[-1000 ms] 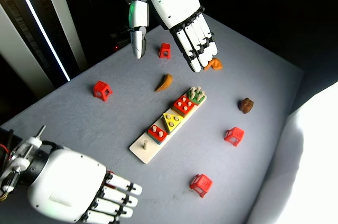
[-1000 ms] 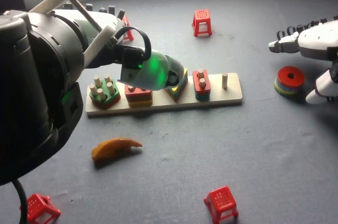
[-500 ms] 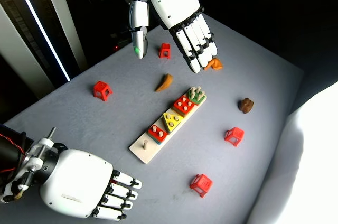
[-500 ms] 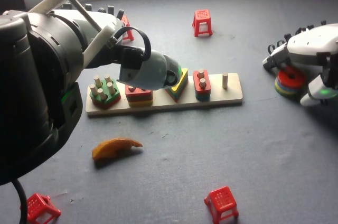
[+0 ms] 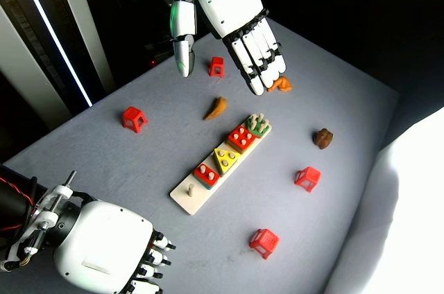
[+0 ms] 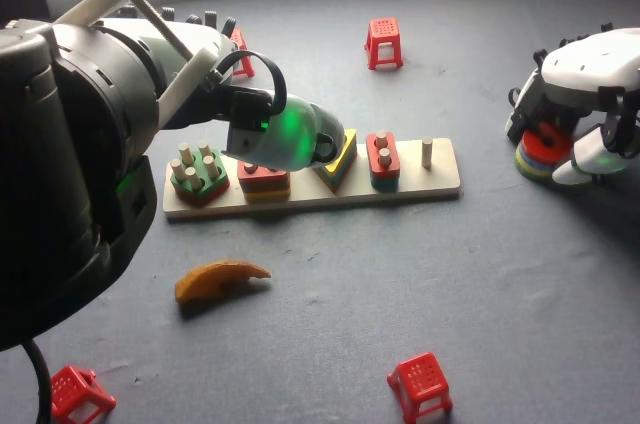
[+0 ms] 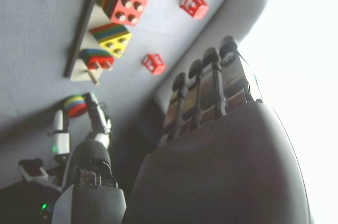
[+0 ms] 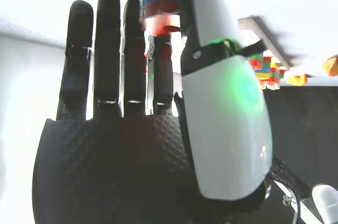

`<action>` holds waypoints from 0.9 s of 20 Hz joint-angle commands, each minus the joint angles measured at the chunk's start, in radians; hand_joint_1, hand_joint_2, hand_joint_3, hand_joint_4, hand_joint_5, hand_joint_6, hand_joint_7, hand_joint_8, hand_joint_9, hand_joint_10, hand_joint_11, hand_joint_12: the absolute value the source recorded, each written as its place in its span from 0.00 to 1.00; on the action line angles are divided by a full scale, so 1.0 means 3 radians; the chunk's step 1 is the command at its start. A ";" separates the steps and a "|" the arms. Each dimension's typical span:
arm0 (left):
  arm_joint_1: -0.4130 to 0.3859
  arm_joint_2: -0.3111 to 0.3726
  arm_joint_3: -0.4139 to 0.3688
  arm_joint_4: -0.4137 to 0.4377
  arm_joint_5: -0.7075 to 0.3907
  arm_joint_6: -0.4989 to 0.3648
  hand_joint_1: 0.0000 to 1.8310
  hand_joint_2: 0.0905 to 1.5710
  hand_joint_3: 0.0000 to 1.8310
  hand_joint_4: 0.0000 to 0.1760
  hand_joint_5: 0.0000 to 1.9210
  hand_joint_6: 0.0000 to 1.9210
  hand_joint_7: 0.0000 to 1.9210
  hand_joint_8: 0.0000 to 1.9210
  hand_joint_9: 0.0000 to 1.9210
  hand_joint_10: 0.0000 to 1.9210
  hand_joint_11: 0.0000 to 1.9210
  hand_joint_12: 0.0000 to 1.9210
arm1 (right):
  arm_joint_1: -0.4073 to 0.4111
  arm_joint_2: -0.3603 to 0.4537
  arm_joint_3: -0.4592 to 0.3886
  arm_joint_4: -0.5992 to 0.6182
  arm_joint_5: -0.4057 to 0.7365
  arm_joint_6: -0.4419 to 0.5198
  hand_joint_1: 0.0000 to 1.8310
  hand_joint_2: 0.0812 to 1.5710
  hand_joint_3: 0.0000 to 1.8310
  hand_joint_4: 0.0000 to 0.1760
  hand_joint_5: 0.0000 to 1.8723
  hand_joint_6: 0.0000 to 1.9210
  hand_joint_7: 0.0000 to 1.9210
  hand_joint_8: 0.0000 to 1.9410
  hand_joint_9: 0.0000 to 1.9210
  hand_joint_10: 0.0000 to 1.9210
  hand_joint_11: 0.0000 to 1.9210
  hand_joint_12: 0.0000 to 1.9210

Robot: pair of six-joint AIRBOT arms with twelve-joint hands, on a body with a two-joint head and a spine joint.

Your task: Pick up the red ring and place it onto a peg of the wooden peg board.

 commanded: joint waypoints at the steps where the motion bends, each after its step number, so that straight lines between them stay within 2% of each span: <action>1: -0.0021 -0.0001 0.0007 0.0306 0.0009 0.0004 0.00 0.71 0.01 0.00 0.01 0.00 0.00 0.00 0.00 0.00 0.00 0.00 | 0.0022 0.0012 0.0014 -0.0032 -0.0038 -0.0002 0.66 0.68 0.01 0.00 0.49 0.55 0.57 0.34 0.53 0.13 0.31 0.67; 2: -0.0021 -0.0001 0.0007 0.0306 0.0009 0.0004 0.00 0.71 0.01 0.00 0.01 0.00 0.00 0.00 0.00 0.00 0.00 0.00 | 0.0030 0.0013 0.0014 -0.0032 -0.0038 -0.0014 0.66 0.68 0.01 0.00 0.49 0.55 0.57 0.34 0.53 0.13 0.31 0.67; 3: -0.0021 -0.0001 0.0007 0.0306 0.0009 0.0004 0.00 0.71 0.01 0.00 0.01 0.00 0.00 0.00 0.00 0.00 0.00 0.00 | 0.0039 0.0014 0.0014 -0.0032 -0.0039 -0.0025 0.67 0.70 0.00 0.00 0.46 0.59 0.55 0.45 0.54 0.13 0.31 0.67; 4: -0.0021 -0.0001 0.0008 0.0306 0.0009 0.0004 0.00 0.71 0.01 0.00 0.01 0.00 0.00 0.00 0.00 0.00 0.00 0.00 | 0.0056 0.0016 0.0013 -0.0032 -0.0039 -0.0039 0.67 0.70 0.00 0.00 0.46 0.59 0.55 0.45 0.54 0.13 0.31 0.67; 5: -0.0021 -0.0001 0.0008 0.0306 0.0010 0.0004 0.00 0.71 0.01 0.00 0.01 0.00 0.00 0.00 0.00 0.00 0.00 0.00 | 0.0083 0.0019 0.0013 -0.0032 -0.0038 -0.0053 0.74 0.67 0.01 0.00 0.53 0.51 0.57 0.40 0.52 0.46 0.38 0.65; 6: -0.0021 -0.0001 0.0008 0.0306 0.0010 0.0004 0.00 0.71 0.01 0.00 0.01 0.00 0.00 0.00 0.00 0.00 0.00 0.00 | 0.0104 0.0022 0.0011 -0.0032 -0.0038 -0.0071 0.74 0.67 0.01 0.00 0.53 0.51 0.57 0.40 0.52 0.46 0.38 0.65; 7: -0.0021 -0.0001 0.0008 0.0306 0.0010 0.0004 0.00 0.72 0.01 0.00 0.02 0.01 0.00 0.00 0.00 0.00 0.01 0.00 | 0.0141 0.0027 0.0008 -0.0032 -0.0037 -0.0083 0.80 0.66 0.00 0.00 0.54 0.47 0.57 0.37 0.54 0.45 0.42 0.76; 8: -0.0020 -0.0001 0.0008 0.0306 0.0010 0.0004 0.00 0.72 0.01 0.00 0.03 0.01 0.00 0.00 0.00 0.00 0.01 0.00 | 0.0173 0.0032 0.0002 -0.0032 -0.0035 -0.0092 0.82 0.66 0.00 0.00 0.54 0.45 0.57 0.37 0.54 0.45 0.44 0.79; 12: -0.0020 -0.0001 0.0008 0.0306 0.0010 0.0004 0.00 0.72 0.01 0.00 0.01 0.00 0.00 0.00 0.00 0.00 0.00 0.00 | 0.0315 0.0024 -0.0036 -0.0033 -0.0001 -0.0215 0.82 0.66 0.00 0.00 0.54 0.46 0.58 0.35 0.53 0.46 0.43 0.79; 13: -0.0020 -0.0002 0.0008 0.0306 0.0010 0.0004 0.00 0.73 0.01 0.00 0.01 0.00 0.00 0.00 0.00 0.00 0.01 0.00 | 0.0344 0.0017 -0.0045 -0.0033 -0.0001 -0.0225 0.76 0.66 0.00 0.00 0.55 0.48 0.56 0.38 0.51 0.55 0.44 0.64; 18: -0.0020 -0.0002 0.0008 0.0306 0.0010 0.0004 0.00 0.73 0.01 0.00 0.00 0.00 0.00 0.00 0.00 0.00 0.00 0.00 | 0.0542 -0.0055 -0.0066 -0.0033 0.0061 -0.0352 0.76 0.66 0.00 0.00 0.55 0.48 0.58 0.38 0.53 0.52 0.45 0.61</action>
